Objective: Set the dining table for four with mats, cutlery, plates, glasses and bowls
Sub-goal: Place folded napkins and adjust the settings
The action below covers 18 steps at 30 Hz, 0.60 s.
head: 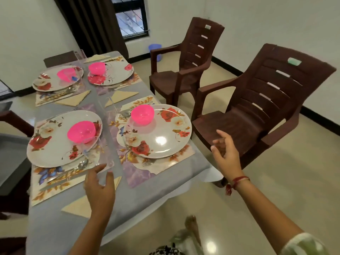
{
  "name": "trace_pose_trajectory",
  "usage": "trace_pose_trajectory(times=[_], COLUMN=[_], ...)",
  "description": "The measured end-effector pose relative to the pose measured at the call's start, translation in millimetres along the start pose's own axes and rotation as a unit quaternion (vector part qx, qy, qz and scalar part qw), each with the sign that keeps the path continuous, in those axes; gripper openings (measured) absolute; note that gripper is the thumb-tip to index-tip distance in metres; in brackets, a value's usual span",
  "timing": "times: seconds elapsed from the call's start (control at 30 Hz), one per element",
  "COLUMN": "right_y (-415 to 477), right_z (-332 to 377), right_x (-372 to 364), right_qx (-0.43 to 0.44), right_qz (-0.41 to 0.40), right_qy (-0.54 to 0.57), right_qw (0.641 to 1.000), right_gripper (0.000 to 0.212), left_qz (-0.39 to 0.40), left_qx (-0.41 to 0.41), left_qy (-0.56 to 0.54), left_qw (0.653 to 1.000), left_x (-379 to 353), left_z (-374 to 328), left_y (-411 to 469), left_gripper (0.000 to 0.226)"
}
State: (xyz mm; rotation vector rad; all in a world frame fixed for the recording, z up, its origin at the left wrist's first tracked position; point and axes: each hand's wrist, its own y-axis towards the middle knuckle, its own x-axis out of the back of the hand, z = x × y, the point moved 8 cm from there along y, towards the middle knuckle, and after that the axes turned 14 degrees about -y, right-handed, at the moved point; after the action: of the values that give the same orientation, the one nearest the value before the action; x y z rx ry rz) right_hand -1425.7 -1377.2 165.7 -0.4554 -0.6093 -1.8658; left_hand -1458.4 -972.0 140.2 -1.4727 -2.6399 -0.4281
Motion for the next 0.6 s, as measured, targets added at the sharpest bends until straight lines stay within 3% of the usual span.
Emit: trace_pose_trajectory(times=[0.33, 0.47, 0.6], right_y=[164, 211, 244], right_z=[-3, 12, 38], right_x=[-7, -47, -101], right_qx=[0.088, 0.124, 0.150], right_qz=[0.114, 0.186, 0.262], right_qy=[-0.001, 0.001, 0.007], right_qw=[0.990, 0.975, 0.953], right_gripper=[0.045, 0.045, 0.044], left_qz=[-0.149, -0.187, -0.274], left_qx=[0.035, 0.045, 0.089], left_qy=[0.010, 0.021, 0.004], left_qw=[0.988, 0.981, 0.958], left_x=[-67, -79, -83], left_z=[-5, -12, -15], left_y=[8, 12, -8], left_gripper=[0.019, 0.020, 0.021])
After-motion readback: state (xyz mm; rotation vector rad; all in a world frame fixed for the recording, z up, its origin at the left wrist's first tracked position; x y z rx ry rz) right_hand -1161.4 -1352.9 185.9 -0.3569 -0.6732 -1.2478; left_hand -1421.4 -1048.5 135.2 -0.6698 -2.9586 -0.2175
